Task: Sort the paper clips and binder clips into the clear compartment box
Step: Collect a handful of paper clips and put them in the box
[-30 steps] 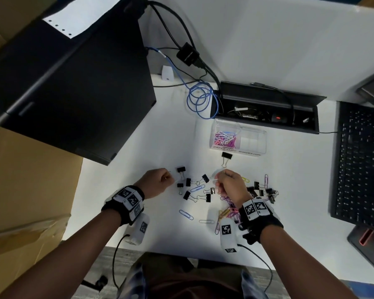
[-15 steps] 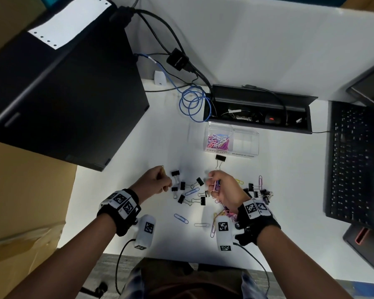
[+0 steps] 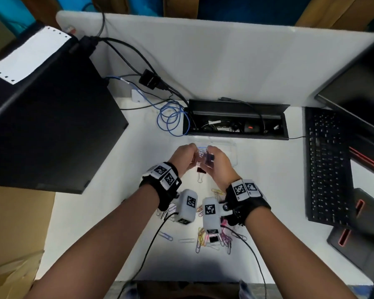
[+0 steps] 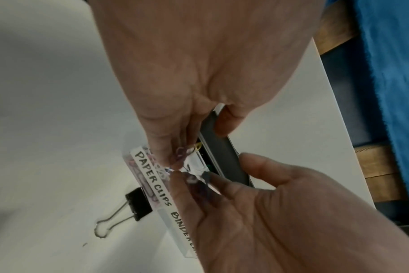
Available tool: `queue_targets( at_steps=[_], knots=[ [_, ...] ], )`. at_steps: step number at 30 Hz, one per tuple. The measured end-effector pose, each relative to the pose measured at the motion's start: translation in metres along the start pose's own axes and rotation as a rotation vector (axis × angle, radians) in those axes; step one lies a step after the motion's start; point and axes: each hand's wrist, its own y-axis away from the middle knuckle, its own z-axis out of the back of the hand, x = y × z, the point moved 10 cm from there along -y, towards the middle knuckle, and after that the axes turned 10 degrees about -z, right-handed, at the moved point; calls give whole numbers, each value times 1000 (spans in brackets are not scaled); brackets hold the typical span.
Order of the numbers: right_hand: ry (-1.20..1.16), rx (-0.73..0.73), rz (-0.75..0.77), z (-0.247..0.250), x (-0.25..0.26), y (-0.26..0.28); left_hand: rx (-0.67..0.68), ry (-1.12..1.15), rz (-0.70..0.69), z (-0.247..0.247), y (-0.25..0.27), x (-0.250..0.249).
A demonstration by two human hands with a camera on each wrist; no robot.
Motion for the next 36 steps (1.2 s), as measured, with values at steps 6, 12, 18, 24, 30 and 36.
queue_targets(
  at_steps=[6,12,18,24,30,36],
  knots=[
    [361,-131,114,2,14,9,-157,-132,-103,32,16,-1],
    [682,-93,273,5,-2,30,-19,-793,-286,69,53,18],
    [1305,116,54,4,-85,28,262,-1227,-352,77,76,79],
    [1247,110,272,-16,-108,40,169,-1183,-419,87,80,86],
    [1584,-21,465,-29,-114,44,63,-1034,-383,112,87,80],
    [1514,-2,538,-44,-109,49,-104,-1060,-488,133,98,69]
  ],
)
